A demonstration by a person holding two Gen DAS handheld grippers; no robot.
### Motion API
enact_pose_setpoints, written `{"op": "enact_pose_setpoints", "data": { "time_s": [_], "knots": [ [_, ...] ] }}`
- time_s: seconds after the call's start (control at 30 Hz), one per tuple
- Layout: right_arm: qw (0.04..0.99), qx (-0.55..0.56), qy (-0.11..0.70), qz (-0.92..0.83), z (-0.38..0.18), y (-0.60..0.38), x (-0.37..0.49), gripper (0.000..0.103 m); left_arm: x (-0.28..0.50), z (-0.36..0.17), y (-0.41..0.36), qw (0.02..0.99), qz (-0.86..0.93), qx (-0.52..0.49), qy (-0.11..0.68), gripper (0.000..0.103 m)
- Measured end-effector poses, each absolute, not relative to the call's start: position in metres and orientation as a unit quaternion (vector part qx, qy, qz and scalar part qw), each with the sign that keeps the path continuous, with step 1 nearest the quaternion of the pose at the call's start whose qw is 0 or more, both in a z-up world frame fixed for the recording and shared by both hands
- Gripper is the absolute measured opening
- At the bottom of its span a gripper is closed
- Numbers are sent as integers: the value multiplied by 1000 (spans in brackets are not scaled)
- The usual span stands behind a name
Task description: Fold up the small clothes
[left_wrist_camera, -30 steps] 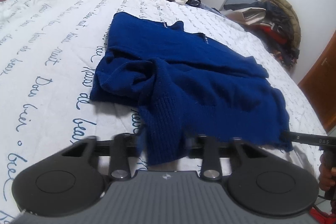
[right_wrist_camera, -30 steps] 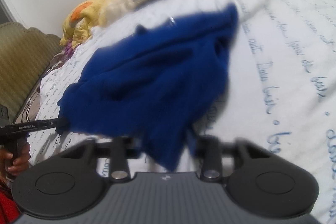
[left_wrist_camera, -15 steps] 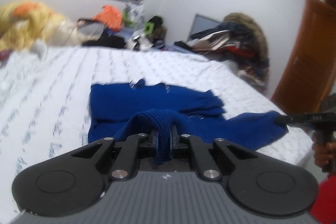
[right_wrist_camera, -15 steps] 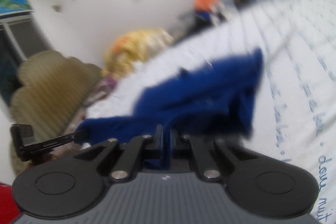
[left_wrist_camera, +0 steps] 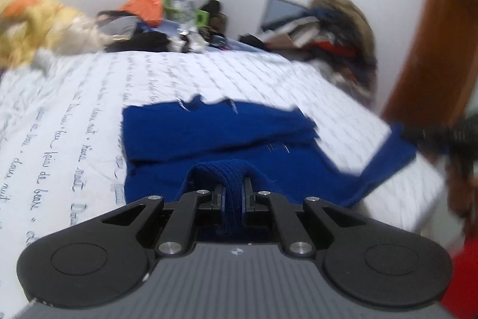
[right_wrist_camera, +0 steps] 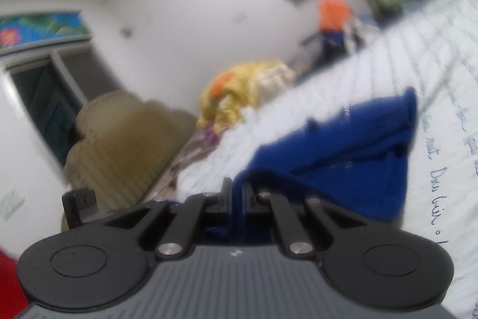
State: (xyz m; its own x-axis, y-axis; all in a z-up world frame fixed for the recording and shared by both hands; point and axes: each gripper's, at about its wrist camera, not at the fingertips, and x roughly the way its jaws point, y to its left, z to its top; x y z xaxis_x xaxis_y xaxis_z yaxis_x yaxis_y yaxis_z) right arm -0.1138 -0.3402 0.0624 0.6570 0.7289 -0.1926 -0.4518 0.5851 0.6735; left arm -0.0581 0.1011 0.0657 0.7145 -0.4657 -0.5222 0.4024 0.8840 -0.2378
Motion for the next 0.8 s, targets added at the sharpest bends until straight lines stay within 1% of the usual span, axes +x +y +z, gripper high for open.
{"op": "enact_pose_setpoints", "data": {
  "time_s": [0.07, 0.17, 0.33, 0.6, 0.8],
  "knots": [
    [855, 333, 233, 323, 52, -349, -92, 6, -33, 68, 106, 927, -220, -78, 293, 9],
    [853, 368, 231, 288, 42, -357, -57, 6, 4, 72, 104, 931, -210, -89, 286, 10],
    [853, 400, 230, 246, 30, -363, 0, 6, 65, 73, 84, 935, -179, -62, 299, 10],
    [860, 404, 254, 180, 12, -361, 77, 6, 150, 59, 61, 933, -146, -22, 328, 10],
    [851, 424, 279, 139, -8, -359, 123, 6, 199, 36, 56, 928, -106, -20, 356, 10]
  ]
}}
